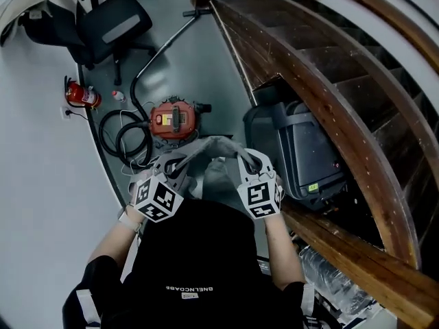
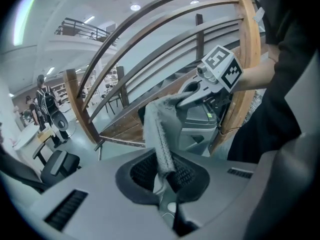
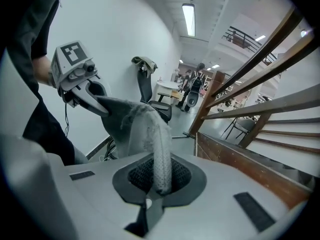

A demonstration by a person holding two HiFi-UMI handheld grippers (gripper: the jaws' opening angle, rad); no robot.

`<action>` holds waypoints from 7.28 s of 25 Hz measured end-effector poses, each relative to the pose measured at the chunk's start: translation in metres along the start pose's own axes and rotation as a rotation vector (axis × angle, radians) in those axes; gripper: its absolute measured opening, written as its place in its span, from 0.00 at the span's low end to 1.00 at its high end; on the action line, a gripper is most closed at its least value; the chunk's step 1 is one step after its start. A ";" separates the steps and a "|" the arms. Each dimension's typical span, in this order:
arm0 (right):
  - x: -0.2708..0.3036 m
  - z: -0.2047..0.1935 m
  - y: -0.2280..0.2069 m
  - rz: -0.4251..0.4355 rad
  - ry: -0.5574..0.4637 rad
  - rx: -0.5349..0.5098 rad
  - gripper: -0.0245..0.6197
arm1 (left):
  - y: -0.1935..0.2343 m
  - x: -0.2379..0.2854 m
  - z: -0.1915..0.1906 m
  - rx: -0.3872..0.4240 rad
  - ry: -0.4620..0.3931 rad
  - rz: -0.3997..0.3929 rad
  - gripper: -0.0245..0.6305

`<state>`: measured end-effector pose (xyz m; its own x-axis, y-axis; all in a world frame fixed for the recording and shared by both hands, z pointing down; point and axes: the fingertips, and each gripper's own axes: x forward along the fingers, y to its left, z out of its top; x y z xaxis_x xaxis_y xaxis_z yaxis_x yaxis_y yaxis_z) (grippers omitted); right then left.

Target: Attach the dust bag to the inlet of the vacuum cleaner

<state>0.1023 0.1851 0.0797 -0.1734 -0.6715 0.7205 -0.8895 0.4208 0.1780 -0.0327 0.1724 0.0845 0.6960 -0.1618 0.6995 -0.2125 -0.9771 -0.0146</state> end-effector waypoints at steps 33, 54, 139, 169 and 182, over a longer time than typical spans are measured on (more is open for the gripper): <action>0.081 -0.020 -0.029 0.566 0.049 -0.644 0.32 | 0.011 0.069 -0.002 0.104 0.219 0.110 0.07; 0.108 -0.048 -0.020 0.494 0.161 -0.868 0.11 | -0.007 0.101 -0.026 0.015 0.215 0.022 0.29; 0.607 -0.302 -0.027 0.504 0.193 -1.470 0.11 | 0.132 0.584 -0.313 -0.553 0.124 0.517 0.09; 0.615 -0.291 -0.005 0.634 0.259 -1.664 0.12 | 0.137 0.568 -0.327 -0.622 0.160 0.574 0.09; 0.604 -0.243 -0.013 0.700 0.266 -1.609 0.18 | 0.135 0.566 -0.327 -0.618 0.177 0.550 0.09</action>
<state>0.1117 -0.0776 0.6752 -0.0906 -0.0823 0.9925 0.5963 0.7937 0.1202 0.1082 -0.0060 0.7124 0.2766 -0.5176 0.8097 -0.8624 -0.5054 -0.0284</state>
